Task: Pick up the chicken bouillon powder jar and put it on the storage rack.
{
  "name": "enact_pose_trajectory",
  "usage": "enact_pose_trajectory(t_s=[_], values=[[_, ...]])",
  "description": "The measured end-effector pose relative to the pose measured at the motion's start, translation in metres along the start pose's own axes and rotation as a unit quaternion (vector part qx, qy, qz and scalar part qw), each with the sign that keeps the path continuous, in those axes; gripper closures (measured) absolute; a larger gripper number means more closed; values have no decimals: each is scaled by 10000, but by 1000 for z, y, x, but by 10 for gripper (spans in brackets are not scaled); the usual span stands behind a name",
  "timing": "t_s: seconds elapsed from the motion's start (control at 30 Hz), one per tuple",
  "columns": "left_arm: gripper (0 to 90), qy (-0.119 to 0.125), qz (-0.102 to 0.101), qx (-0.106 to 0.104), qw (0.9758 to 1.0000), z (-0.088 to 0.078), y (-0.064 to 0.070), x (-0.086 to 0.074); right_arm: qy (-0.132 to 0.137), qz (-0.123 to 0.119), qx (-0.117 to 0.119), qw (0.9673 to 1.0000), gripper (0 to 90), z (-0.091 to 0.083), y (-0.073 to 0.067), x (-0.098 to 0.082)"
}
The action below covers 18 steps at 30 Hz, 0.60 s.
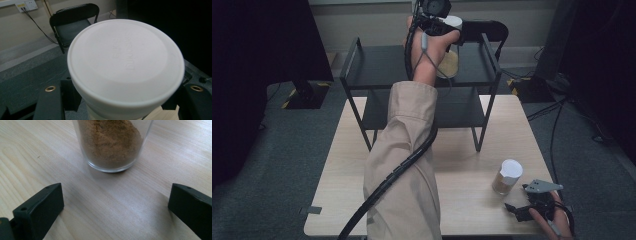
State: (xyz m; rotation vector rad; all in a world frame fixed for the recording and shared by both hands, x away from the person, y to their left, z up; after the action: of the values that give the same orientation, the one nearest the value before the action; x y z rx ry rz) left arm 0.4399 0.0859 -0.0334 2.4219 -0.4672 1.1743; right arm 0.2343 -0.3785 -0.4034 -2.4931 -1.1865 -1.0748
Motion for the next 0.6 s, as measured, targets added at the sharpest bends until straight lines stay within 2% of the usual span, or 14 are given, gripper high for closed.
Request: enact_pose_trajectory(t_s=[0.2, 0.37, 0.6], values=[[348, 65, -89, 8, 9999, 6, -4, -4, 0, -1, -1, 10000, 0, 0, 0, 0], [348, 92, 46, 60, 9999, 8, 1, -6, 0, -3, 0, 10000, 0, 0, 0, 0], [347, 179, -31, 96, 9998, 5, 2, -13, -1, -3, 1, 10000, 0, 0, 0, 0]])
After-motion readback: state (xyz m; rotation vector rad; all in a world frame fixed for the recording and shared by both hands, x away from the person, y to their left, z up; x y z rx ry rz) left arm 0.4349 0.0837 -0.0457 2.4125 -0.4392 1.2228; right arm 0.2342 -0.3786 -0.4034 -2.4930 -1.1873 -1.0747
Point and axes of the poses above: each handheld gripper's, and its own axes: z roughly forward along the jaws, x roughly out of its top, y roughly to its right, the point moved 1 cm from there along z, roughly forward along the jaws, and after that the axes turned 12 degrees about -z, right-handed, at the moved point
